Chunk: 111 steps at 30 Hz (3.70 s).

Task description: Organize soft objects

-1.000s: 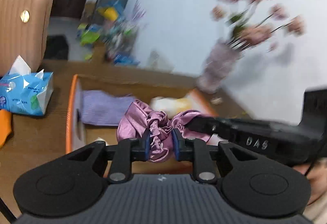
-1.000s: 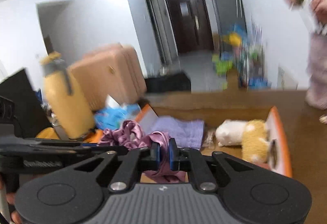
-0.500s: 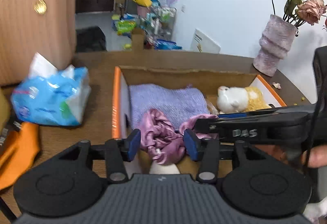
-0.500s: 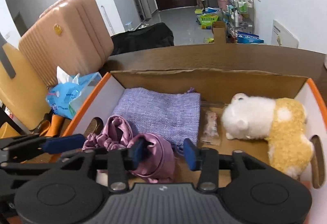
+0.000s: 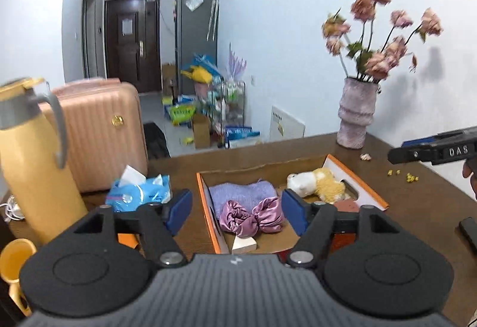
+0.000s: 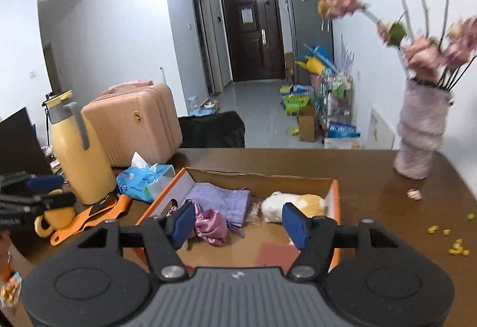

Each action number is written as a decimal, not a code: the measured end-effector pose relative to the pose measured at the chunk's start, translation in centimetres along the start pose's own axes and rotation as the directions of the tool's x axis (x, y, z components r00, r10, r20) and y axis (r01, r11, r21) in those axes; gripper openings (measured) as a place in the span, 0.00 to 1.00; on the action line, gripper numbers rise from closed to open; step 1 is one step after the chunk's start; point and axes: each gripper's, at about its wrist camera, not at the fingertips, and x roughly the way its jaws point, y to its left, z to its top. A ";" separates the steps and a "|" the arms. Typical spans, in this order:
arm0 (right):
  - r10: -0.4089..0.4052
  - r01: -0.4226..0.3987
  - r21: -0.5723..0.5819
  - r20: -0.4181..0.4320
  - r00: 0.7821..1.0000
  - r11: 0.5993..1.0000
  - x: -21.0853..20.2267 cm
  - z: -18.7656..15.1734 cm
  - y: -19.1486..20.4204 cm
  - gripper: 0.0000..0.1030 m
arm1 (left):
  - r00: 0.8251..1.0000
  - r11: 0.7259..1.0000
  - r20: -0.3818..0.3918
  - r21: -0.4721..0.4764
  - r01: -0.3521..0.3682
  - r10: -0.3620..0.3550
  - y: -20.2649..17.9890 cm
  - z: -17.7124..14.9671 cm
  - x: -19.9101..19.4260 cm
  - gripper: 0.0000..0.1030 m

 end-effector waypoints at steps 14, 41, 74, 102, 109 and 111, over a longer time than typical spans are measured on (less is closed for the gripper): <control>0.091 -0.086 -0.051 0.106 0.990 0.995 -15.2 -22.4 4.8 0.72 | 0.998 0.992 0.055 -0.123 0.013 -0.006 -8.3 -18.3 -15.3 0.80; -0.176 0.173 0.119 0.011 0.984 0.978 -3.3 -25.2 2.0 0.49 | 0.972 0.990 -0.223 -0.132 0.047 -0.076 -11.4 -21.7 -6.6 0.80; 0.176 -0.175 -0.113 -0.002 0.984 0.978 -10.0 -30.0 6.1 0.45 | 0.968 0.956 -0.204 -0.280 0.089 -0.149 -9.4 -22.4 -4.8 0.24; 0.173 -0.161 0.247 -0.029 0.984 0.956 -6.2 -28.6 5.3 0.13 | 0.944 0.859 -0.128 -0.466 0.214 -0.304 -7.8 -24.1 -7.0 0.23; 0.237 -0.265 0.234 0.142 0.961 0.935 -7.7 -21.1 4.3 0.13 | 0.932 0.849 0.037 -0.402 0.344 -0.360 -5.2 -15.8 -5.7 0.23; 0.238 -0.274 0.218 0.177 0.955 0.937 -6.1 -16.9 3.4 0.13 | 0.930 0.861 0.049 -0.364 0.355 -0.363 -4.3 -11.9 -2.9 0.23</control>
